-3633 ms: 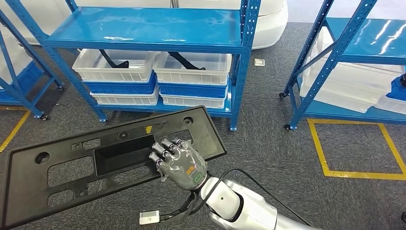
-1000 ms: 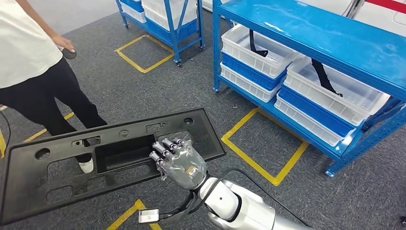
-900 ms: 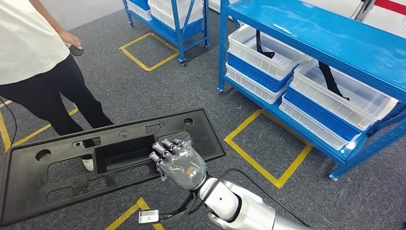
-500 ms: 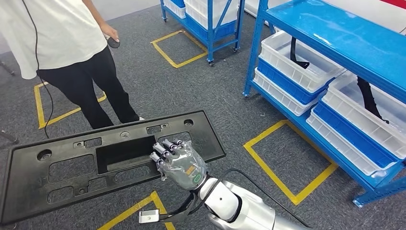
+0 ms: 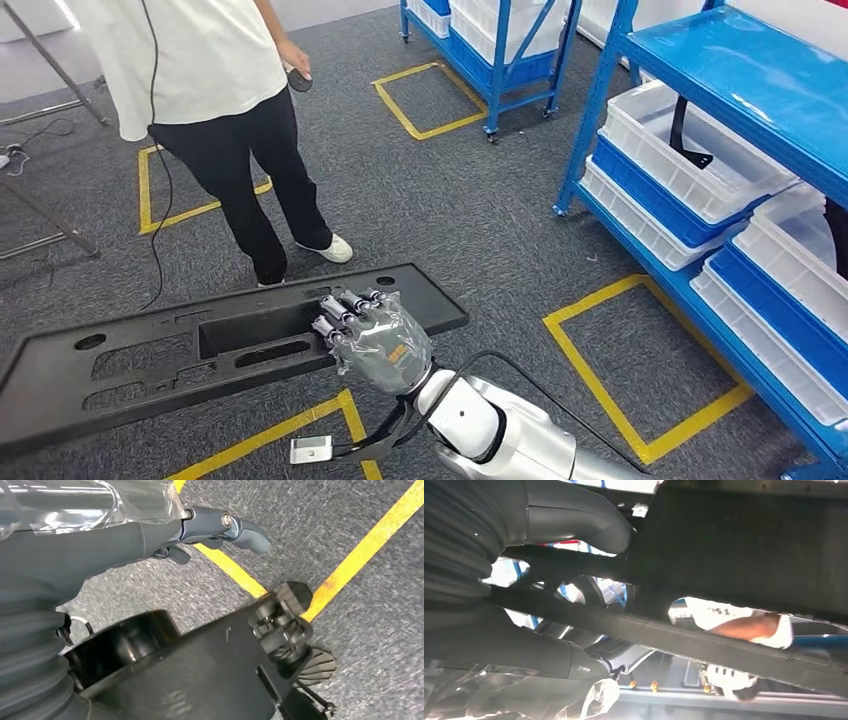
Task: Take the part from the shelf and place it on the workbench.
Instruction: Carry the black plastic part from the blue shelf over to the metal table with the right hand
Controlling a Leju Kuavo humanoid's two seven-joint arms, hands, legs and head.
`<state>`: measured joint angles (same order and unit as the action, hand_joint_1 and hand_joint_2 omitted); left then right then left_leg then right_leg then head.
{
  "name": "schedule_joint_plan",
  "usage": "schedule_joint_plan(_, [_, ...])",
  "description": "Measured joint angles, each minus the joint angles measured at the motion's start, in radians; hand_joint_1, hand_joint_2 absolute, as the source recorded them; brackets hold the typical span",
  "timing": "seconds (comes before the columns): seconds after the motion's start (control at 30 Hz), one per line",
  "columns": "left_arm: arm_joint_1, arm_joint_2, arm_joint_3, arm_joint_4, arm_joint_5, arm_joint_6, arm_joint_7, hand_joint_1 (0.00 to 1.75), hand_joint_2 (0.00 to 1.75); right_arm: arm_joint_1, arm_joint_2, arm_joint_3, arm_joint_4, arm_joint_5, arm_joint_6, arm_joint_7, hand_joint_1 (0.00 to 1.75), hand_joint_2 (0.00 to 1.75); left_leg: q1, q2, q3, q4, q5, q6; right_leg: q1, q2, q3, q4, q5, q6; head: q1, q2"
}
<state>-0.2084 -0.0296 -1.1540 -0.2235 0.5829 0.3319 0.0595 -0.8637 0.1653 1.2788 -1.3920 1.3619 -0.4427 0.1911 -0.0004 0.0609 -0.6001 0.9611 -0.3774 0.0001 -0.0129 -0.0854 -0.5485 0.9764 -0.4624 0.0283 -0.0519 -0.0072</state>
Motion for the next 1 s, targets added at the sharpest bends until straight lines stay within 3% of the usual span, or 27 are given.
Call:
schedule_joint_plan(0.07, [0.001,0.0,0.0,0.0,0.0,0.0,0.001,0.0,1.75,0.0,0.0,0.0,0.0,0.001,0.0,0.001,1.75,1.75,-0.006,-0.02,-0.003,-0.003,0.0,0.012,0.001,-0.017,0.003,-0.002,-0.004,0.009,0.0,0.0])
schedule_joint_plan(0.13, [0.004,0.001,0.0,0.0,0.0,0.002,0.002,0.0,1.75,0.0,0.0,0.0,0.0,0.003,-0.001,0.002,1.75,1.75,-0.003,-0.042,0.0,-0.008,0.003,0.025,-0.004,-0.002,-0.001,0.016,-0.021,0.018,0.0,0.0])
schedule_joint_plan(0.2, [0.004,0.001,0.0,0.0,0.0,0.003,0.002,0.0,1.75,0.001,-0.001,0.0,-0.002,0.003,-0.003,0.002,1.75,1.75,0.001,-0.063,0.005,-0.011,0.003,0.039,-0.007,0.048,-0.048,0.116,-0.075,0.02,0.001,0.0])
schedule_joint_plan(0.27, [0.002,0.001,0.0,0.0,0.0,0.003,0.002,0.0,1.75,0.004,-0.003,0.0,-0.004,0.001,-0.005,0.002,1.75,1.75,-0.001,-0.086,0.007,-0.011,0.002,0.046,-0.004,0.078,-0.127,0.263,-0.131,0.018,0.001,0.0])
schedule_joint_plan(0.3, [0.002,0.001,0.0,0.0,-0.001,0.002,0.002,0.0,1.75,0.007,-0.004,0.0,-0.003,0.0,-0.005,0.002,1.75,1.75,-0.002,-0.099,0.008,-0.011,0.001,0.047,-0.003,0.083,-0.156,0.307,-0.137,0.017,0.001,0.0])
schedule_joint_plan(0.33, [0.003,0.001,0.0,0.0,-0.001,0.002,0.002,0.0,1.75,0.01,-0.006,0.0,-0.003,-0.001,-0.006,0.002,1.75,1.75,-0.002,-0.113,0.01,-0.01,0.0,0.047,-0.002,0.085,-0.164,0.309,-0.122,0.016,0.001,0.0])
schedule_joint_plan(0.37, [0.004,0.001,0.0,0.0,-0.002,0.001,0.002,0.0,1.75,0.012,-0.007,0.0,-0.003,-0.001,-0.006,0.002,1.75,1.75,-0.002,-0.128,0.012,-0.01,-0.001,0.046,-0.002,0.087,-0.154,0.273,-0.09,0.014,0.001,0.0])
schedule_joint_plan(0.4, [0.004,0.001,0.0,0.0,-0.002,0.001,0.002,0.0,1.75,0.012,-0.008,0.0,-0.003,-0.001,-0.007,0.002,1.75,1.75,-0.001,-0.142,0.014,-0.008,-0.003,0.043,-0.004,0.098,-0.125,0.201,-0.044,0.013,0.001,0.0])
schedule_joint_plan(0.47, [0.004,0.001,0.0,0.0,-0.004,0.001,0.002,0.0,1.75,0.012,-0.007,0.0,-0.003,-0.002,-0.007,0.002,1.75,1.75,0.001,-0.165,0.014,-0.003,-0.008,0.035,-0.008,0.137,-0.068,0.069,0.014,0.01,0.001,0.0])
schedule_joint_plan(0.53, [0.004,0.001,0.0,0.0,-0.005,0.001,0.003,0.0,1.75,0.011,-0.005,0.0,-0.004,-0.002,-0.008,0.001,1.75,1.75,0.003,-0.181,0.01,0.0,-0.011,0.026,-0.005,0.156,-0.047,0.022,0.023,0.005,0.002,0.0])
schedule_joint_plan(0.57, [0.004,0.002,0.0,0.0,-0.006,0.001,0.003,0.0,1.75,0.01,-0.004,0.0,-0.004,-0.003,-0.009,0.001,1.75,1.75,0.004,-0.189,0.007,0.0,-0.011,0.022,-0.002,0.147,-0.046,0.02,0.026,0.0,0.002,0.0])
schedule_joint_plan(0.6, [0.006,0.002,0.0,0.0,-0.006,0.0,0.003,0.0,1.75,0.01,-0.004,0.0,-0.004,-0.003,-0.009,0.002,1.75,1.75,0.005,-0.187,0.005,0.001,-0.012,0.019,-0.002,0.138,-0.045,0.019,0.026,-0.005,0.002,0.0])
schedule_joint_plan(0.67, [0.006,0.004,0.0,0.0,-0.006,0.0,0.003,0.0,1.75,0.009,-0.002,0.0,-0.004,-0.003,-0.009,0.002,1.75,1.75,0.003,-0.142,-0.017,0.044,-0.035,0.01,-0.003,0.118,-0.04,0.017,0.026,-0.015,0.0,0.0])
schedule_joint_plan(0.73, [0.005,0.004,0.0,0.0,-0.006,0.0,0.003,0.0,1.75,0.008,-0.001,-0.001,-0.004,-0.003,-0.009,0.002,1.75,1.75,0.001,-0.083,-0.077,0.166,-0.088,0.0,-0.001,0.095,-0.035,0.016,0.022,-0.024,-0.001,0.0])
schedule_joint_plan(0.8, [0.004,0.003,0.0,0.0,-0.006,0.0,0.003,0.0,1.75,0.009,-0.001,-0.001,-0.004,-0.003,-0.009,0.002,1.75,1.75,0.005,-0.067,-0.147,0.295,-0.129,-0.004,0.004,0.069,-0.031,0.016,0.018,-0.03,-0.002,0.0])
schedule_joint_plan(0.83, [0.005,0.003,0.0,0.0,-0.006,0.0,0.003,0.0,1.75,0.01,-0.001,-0.001,-0.004,-0.003,-0.008,0.002,1.75,1.75,0.006,-0.067,-0.162,0.318,-0.129,-0.004,0.007,0.056,-0.029,0.016,0.015,-0.032,-0.002,0.0])
schedule_joint_plan(0.87, [0.006,0.003,0.0,0.0,-0.006,0.0,0.003,0.0,1.75,0.011,-0.002,-0.001,-0.004,-0.003,-0.008,0.002,1.75,1.75,0.005,-0.066,-0.156,0.299,-0.11,-0.001,0.009,0.045,-0.027,0.016,0.013,-0.033,-0.002,0.0])
schedule_joint_plan(0.9, [0.006,0.003,0.0,0.0,-0.006,0.0,0.003,0.0,1.75,0.011,-0.002,-0.001,-0.004,-0.003,-0.008,0.002,1.75,1.75,0.003,-0.062,-0.127,0.238,-0.078,0.005,0.012,0.034,-0.024,0.016,0.01,-0.033,-0.002,0.0])
schedule_joint_plan(0.97, [0.005,0.004,0.0,0.0,-0.006,0.001,0.003,0.0,1.75,0.009,-0.001,-0.002,-0.005,-0.003,-0.008,0.002,1.75,1.75,-0.011,-0.022,-0.044,0.077,-0.016,0.023,0.015,0.014,-0.015,0.013,0.005,-0.032,-0.002,0.0])
schedule_joint_plan(1.0, [0.004,0.004,0.0,0.0,-0.006,0.001,0.003,0.0,1.75,0.008,-0.001,-0.002,-0.006,-0.003,-0.008,0.002,1.75,1.75,-0.019,-0.002,-0.014,0.02,0.001,0.033,0.014,0.005,-0.011,0.01,0.003,-0.031,-0.002,0.0])
